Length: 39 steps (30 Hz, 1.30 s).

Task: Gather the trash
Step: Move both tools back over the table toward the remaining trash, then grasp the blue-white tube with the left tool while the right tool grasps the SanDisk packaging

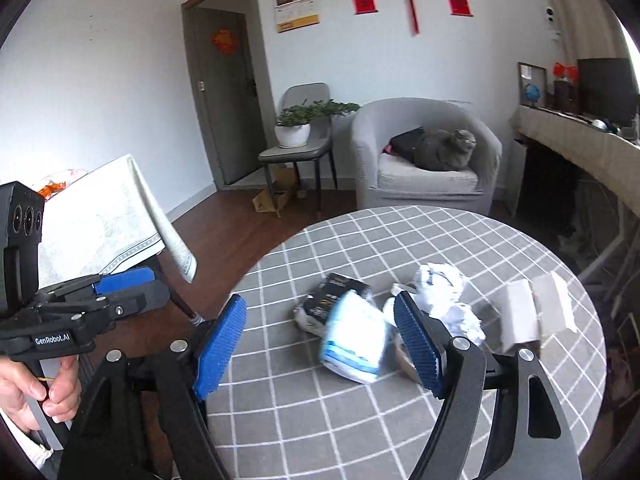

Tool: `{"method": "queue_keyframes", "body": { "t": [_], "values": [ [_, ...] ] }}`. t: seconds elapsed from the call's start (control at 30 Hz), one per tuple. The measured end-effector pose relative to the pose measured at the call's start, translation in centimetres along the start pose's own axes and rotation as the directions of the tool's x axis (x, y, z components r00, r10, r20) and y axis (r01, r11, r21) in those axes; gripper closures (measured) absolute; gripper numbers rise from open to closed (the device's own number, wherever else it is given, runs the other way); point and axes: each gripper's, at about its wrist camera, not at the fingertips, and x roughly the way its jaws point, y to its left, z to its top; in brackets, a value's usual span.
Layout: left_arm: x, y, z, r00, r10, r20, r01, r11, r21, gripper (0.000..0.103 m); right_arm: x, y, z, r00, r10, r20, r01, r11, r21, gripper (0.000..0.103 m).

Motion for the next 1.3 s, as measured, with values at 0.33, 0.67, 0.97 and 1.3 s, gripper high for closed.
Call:
{"method": "queue_keyframes", "body": {
  "t": [0.33,0.67,0.97,1.3],
  "values": [
    [4.8,-5.2,-1.9,0.995,-0.07,-0.068,0.071,0.997,0.003,0.034,-1.9,-5.5,-2.3,0.997,-0.061,-0.037,0.063,0.997,0.043,0.034],
    [8.6,-6.0,-2.7,0.993,-0.055,-0.1,0.044,0.993,-0.114,0.034,-2.6,-9.0,-3.5,0.998,-0.051,-0.032,0.055,0.992,0.113,0.041],
    [11.4,-5.3,-2.4,0.992,-0.054,-0.115,0.033,0.983,-0.182,0.041,-1.7,-11.8,-3.9,0.993,-0.094,-0.067,0.103,0.985,0.139,0.044],
    [12.9,-5.0,-2.0,0.99,-0.059,-0.128,0.03,0.976,-0.216,0.067,-1.1,-14.1,-4.3,0.993,-0.087,-0.084,0.103,0.971,0.218,0.046]
  ]
}}
